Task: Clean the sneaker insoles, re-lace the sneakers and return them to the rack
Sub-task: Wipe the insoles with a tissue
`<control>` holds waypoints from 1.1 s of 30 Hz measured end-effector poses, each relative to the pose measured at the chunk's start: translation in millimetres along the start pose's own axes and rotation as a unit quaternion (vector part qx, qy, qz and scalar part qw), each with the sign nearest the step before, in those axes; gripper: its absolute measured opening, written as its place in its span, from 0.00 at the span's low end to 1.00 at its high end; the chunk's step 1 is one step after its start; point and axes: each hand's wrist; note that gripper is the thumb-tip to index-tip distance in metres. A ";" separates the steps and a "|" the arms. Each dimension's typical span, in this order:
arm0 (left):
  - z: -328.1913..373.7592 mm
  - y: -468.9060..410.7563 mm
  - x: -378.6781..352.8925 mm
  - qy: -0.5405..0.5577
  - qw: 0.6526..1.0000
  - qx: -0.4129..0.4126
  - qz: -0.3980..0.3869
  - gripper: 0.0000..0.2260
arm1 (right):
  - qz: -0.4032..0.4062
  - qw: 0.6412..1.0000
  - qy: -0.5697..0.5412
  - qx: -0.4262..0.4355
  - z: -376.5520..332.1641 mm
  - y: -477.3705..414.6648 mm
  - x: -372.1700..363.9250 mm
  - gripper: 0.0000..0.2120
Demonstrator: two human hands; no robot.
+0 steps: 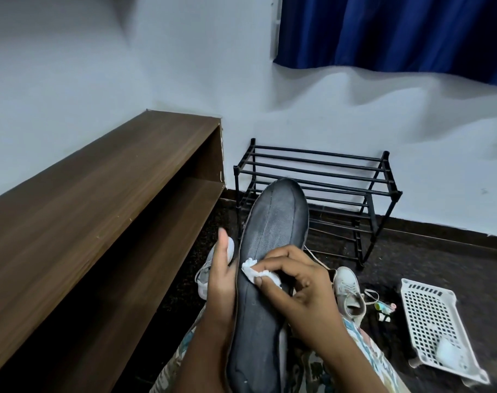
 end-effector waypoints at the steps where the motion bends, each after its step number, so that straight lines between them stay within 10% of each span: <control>1: 6.0 -8.9 -3.2 0.019 1.000 0.019 -0.005 0.25 | -0.007 1.000 -0.001 -0.009 0.6 -1.2 1.2 0.06; 6: 20.9 -31.5 -23.3 -0.028 0.987 0.126 -0.101 0.44 | -0.016 0.992 0.128 -0.008 8.5 -3.6 10.5 0.06; 23: -1.5 -40.4 -19.3 -0.053 0.992 0.088 -0.069 0.25 | 0.240 0.896 0.370 -0.054 29.9 -103.2 43.8 0.07; 33: 0.1 -45.7 -13.4 0.024 0.992 0.106 -0.056 0.37 | -0.013 0.944 0.325 -0.062 5.5 -45.0 18.2 0.06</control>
Point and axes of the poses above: each hand's wrist, its own y-axis away from the middle knuckle, its own x-axis out of the back of the hand, z = x × y, and after that the axes turned 15 degrees about -y, right-handed
